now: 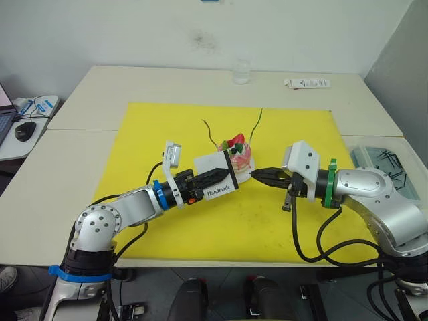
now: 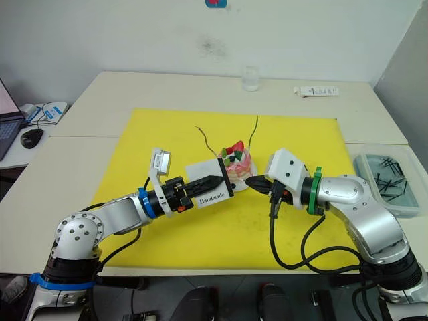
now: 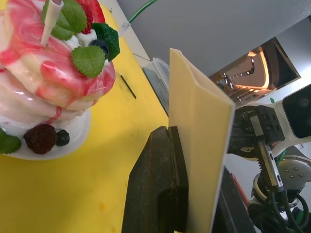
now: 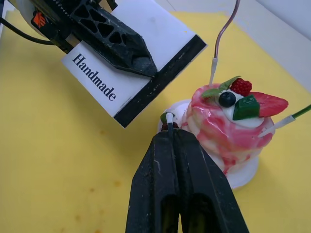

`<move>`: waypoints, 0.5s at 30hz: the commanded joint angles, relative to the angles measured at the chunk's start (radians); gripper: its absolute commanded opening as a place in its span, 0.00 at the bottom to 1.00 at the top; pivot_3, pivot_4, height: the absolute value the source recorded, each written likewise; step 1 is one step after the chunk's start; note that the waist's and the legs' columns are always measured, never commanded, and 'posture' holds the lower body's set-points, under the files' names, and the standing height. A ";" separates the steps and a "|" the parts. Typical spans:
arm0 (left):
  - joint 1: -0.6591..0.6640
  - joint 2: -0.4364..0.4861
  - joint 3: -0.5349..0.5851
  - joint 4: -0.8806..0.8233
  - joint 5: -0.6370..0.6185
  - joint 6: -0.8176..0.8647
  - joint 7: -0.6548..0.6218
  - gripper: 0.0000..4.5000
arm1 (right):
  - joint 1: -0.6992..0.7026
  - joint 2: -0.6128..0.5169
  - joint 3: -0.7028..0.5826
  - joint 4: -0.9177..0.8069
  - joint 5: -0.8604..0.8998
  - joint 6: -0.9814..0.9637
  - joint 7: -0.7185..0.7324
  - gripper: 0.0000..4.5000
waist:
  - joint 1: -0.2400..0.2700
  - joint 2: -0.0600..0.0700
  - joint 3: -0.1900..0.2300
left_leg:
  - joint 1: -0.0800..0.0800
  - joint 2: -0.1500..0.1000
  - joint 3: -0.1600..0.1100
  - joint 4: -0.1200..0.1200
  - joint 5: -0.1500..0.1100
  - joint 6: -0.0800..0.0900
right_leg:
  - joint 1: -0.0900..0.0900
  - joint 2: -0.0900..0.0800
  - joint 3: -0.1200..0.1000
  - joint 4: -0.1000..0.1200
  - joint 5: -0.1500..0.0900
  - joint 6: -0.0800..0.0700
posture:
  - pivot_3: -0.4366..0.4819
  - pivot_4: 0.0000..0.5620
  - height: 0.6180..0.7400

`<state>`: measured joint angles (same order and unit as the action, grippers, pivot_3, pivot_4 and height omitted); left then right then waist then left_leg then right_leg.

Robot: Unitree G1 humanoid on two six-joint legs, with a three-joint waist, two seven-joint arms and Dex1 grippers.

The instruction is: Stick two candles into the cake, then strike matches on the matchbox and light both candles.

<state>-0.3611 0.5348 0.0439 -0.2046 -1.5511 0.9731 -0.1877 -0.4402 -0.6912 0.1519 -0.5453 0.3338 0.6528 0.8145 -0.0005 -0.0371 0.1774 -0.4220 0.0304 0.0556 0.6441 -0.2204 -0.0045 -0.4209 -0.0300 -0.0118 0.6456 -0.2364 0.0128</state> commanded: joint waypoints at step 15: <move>-0.015 -0.040 0.036 -0.033 -0.002 0.025 0.001 0.00 | -0.057 0.040 0.073 -0.014 -0.045 -0.037 -0.005 0.01 | 0.000 0.000 0.000 | 0.000 0.000 0.000 0.001 0.000 0.000 | 0.000 0.000 0.000 0.001 0.000 0.000 | 0.48 0.27 1.00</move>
<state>-0.3629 0.5032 0.0602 -0.2047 -1.5501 0.9983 -0.1852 -0.4788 -0.6524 0.2240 -0.5407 0.2945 0.6220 0.8066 -0.0009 -0.0371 0.1774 -0.4215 0.0303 0.0553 0.6450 -0.2203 -0.0046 -0.4206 -0.0298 -0.0119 0.6470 -0.2361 0.0131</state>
